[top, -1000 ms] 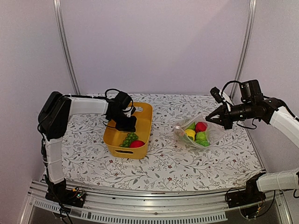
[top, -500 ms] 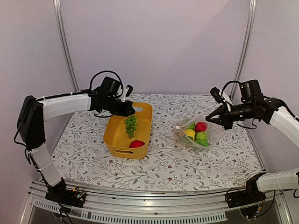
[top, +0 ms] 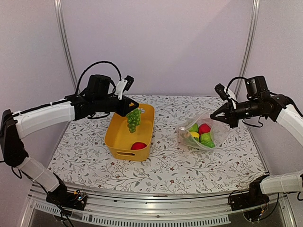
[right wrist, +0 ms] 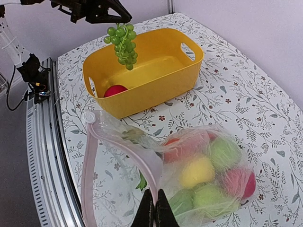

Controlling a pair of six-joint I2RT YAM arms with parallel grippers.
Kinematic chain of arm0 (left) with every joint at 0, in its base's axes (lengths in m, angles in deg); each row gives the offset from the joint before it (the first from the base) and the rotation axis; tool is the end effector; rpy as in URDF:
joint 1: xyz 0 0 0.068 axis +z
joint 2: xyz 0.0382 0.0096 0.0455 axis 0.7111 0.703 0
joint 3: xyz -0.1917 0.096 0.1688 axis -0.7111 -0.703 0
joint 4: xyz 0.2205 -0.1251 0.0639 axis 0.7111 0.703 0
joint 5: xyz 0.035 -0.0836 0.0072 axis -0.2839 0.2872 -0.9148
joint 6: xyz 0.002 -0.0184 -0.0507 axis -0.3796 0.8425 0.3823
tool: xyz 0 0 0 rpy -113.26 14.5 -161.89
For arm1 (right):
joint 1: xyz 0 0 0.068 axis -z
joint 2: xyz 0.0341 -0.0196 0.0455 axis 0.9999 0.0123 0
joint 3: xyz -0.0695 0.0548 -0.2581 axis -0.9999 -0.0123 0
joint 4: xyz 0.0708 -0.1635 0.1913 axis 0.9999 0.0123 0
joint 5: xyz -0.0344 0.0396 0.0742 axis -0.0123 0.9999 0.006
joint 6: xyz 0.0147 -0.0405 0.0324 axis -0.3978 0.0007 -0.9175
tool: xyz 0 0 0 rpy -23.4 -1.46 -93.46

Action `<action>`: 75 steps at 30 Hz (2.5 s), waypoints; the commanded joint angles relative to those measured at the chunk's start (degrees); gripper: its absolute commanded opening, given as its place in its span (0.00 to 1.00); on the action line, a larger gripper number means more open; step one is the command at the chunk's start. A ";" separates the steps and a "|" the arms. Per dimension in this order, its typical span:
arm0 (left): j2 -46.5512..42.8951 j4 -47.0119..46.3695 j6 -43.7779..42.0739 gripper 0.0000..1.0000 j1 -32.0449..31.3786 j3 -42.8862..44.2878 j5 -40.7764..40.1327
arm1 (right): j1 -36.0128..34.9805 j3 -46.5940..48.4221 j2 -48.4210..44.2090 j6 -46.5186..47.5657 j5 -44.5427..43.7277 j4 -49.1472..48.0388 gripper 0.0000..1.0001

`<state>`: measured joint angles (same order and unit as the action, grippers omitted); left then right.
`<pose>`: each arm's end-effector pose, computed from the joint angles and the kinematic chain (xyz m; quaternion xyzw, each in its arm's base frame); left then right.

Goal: Place the food in the zip-top bag and seal the zipper
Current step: Pick up the fake fruit from the bin, then place the fake fruit in the zipper food storage bag.

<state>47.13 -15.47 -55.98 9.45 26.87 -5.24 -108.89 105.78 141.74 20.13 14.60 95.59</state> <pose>0.2803 -0.2130 0.3006 0.2485 0.8191 -0.2918 0.4267 0.2048 0.0961 0.3408 -0.4483 0.7497 0.2803 0.3981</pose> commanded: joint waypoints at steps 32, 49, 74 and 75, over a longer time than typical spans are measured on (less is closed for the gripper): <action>2.57 -5.31 -25.11 0.00 -40.15 29.97 -15.66 | -2.56 13.25 1.20 1.79 5.31 15.25 0.00; 17.38 -17.45 -25.61 0.00 -39.66 39.06 -8.90 | -2.56 14.96 3.16 1.25 6.41 15.30 0.00; 24.66 -33.68 -35.22 0.00 -38.22 22.19 -19.54 | -2.55 17.85 6.18 -0.53 4.18 15.25 0.00; 24.73 -33.57 -35.32 0.00 -38.21 21.72 -19.78 | -2.55 17.86 6.35 -0.71 3.96 15.15 0.00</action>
<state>71.81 -44.38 -89.62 -29.35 49.79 -23.15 -111.06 121.76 147.27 20.30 19.28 111.50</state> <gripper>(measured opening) 0.008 0.007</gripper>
